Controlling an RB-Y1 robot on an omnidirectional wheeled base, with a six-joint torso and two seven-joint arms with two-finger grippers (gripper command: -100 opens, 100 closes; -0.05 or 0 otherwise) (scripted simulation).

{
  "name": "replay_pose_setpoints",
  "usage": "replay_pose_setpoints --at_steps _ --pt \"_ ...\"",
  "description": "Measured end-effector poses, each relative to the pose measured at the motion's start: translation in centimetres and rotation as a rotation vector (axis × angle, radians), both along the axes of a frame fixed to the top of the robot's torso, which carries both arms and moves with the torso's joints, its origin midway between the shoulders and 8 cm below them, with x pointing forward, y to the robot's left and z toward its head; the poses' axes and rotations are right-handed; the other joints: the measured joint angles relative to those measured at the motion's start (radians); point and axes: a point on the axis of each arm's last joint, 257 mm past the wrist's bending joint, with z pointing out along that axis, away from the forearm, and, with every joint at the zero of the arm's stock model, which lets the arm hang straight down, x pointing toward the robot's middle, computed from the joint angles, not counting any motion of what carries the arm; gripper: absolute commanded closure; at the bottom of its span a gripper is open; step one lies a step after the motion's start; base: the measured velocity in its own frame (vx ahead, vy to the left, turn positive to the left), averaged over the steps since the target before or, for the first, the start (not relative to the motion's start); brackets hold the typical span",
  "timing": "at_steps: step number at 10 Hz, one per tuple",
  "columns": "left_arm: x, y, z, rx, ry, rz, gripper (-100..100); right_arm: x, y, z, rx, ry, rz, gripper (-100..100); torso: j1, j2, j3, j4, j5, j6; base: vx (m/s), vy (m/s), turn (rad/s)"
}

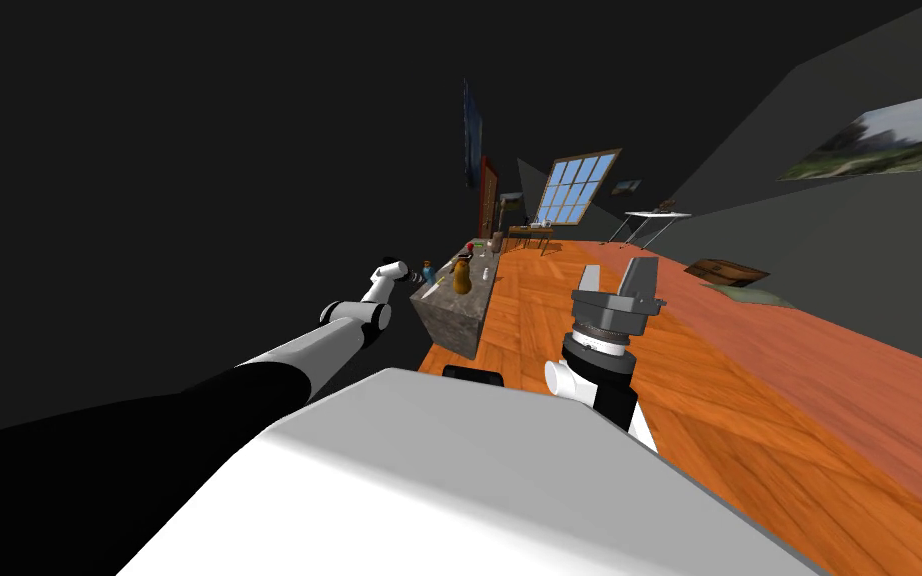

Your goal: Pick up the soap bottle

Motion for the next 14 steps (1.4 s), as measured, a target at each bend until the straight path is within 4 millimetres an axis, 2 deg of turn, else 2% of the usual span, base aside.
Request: replay_pose_setpoints --at_steps 4,5,6,7,10,14 --pt "-0.3 0.2 1.6 -0.073 0.053 0.037 -100 0.0 0.0 0.0 0.0 0.0 0.0 0 0.002 -0.009 -0.005 -0.002 0.0 0.0 0.211 0.027 -0.041" --pt "-0.3 0.2 2.0 -0.084 0.056 0.042 -100 0.0 0.0 0.0 0.0 0.0 0.0 0 0.001 -0.01 -0.006 -0.003 0.001 0.0 0.057 0.009 -0.019" --pt "-0.2 0.2 2.0 -0.085 0.055 0.042 0 0.0 0.0 0.0 0.0 0.0 0.0 0 0.001 -0.001 -0.002 -0.001 0.001 0.0 0.0 0.0 0.0" --pt "-0.2 0.2 2.0 -0.085 0.055 0.042 -100 0.0 0.0 0.0 0.0 0.0 0.0 0 0.0 0.004 0.002 0.0 0.0 0.0 -0.019 0.066 -0.262" --pt "-0.3 1.8 1.6 -0.087 0.054 0.115 -100 0.0 0.0 0.0 0.0 0.0 0.0 0 0.007 0.013 0.007 0.003 0.002 0.0 -0.099 0.116 -0.261" --pt "-0.5 4.0 1.0 -0.089 0.049 0.199 -100 0.0 0.0 0.0 0.0 0.0 0.0 0 0.005 0.01 0.006 0.002 0.001 0.001 -0.076 0.093 -0.232"
